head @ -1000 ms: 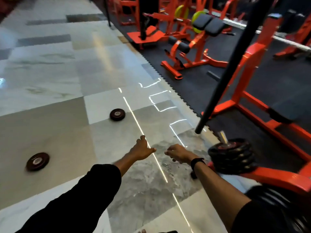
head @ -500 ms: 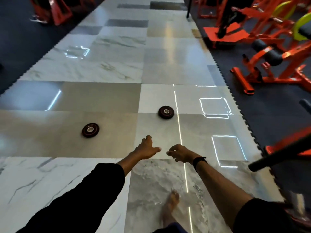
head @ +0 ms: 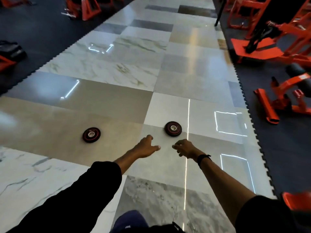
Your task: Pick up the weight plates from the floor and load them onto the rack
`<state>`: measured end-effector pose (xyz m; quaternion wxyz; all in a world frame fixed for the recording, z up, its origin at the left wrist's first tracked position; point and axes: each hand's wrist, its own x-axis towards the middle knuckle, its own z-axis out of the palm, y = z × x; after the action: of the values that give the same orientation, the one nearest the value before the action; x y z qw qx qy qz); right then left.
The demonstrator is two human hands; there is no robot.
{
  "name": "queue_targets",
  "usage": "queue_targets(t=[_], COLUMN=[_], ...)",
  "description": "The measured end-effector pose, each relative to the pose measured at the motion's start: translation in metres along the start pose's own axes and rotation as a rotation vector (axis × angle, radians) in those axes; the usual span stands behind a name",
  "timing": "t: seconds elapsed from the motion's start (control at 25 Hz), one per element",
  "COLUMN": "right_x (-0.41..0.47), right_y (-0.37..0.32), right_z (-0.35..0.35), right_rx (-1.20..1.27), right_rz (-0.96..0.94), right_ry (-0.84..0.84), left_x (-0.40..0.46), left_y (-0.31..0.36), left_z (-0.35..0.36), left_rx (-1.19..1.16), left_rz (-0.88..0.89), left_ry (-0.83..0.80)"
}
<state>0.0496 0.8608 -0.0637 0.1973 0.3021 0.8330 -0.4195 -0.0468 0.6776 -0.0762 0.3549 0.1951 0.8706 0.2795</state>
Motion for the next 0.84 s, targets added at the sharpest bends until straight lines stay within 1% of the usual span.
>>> queue_targets(t=[0.12,0.28,0.36,0.44,0.52,0.6,0.64,0.84], right_x=[0.049,0.117,0.149,0.178,0.209,0.231,0.240,0.299], right_y=[-0.016,-0.035,-0.044,-0.046,-0.047,-0.042,-0.038,-0.009], right_z=[-0.008,-0.033,-0.059,-0.095,-0.126,-0.146,-0.152,-0.172], right_rx=[-0.017,-0.048,-0.072,-0.041,-0.031,0.037,0.048,0.091], right_rz=[0.004,-0.032,-0.013,0.032,0.052,0.089,0.118,0.260], right_ry=[-0.105,-0.150,-0.117,-0.067,0.016,0.111,0.127,0.049], left_x=[0.044,0.128,0.173,0.207,0.241,0.273,0.287,0.368], left_y=[0.001,0.012,0.030,0.050,0.069,0.077,0.082,0.107], left_z=[-0.012,-0.038,-0.052,-0.064,-0.077,-0.086,-0.089,-0.089], left_rx=[-0.026,-0.040,-0.069,-0.076,-0.032,-0.033,-0.028,0.040], left_rz=[-0.052,-0.041,-0.046,-0.048,-0.009,-0.023,-0.033,-0.054], left_ry=[-0.017,-0.021,-0.037,-0.064,-0.109,-0.114,-0.123,-0.226])
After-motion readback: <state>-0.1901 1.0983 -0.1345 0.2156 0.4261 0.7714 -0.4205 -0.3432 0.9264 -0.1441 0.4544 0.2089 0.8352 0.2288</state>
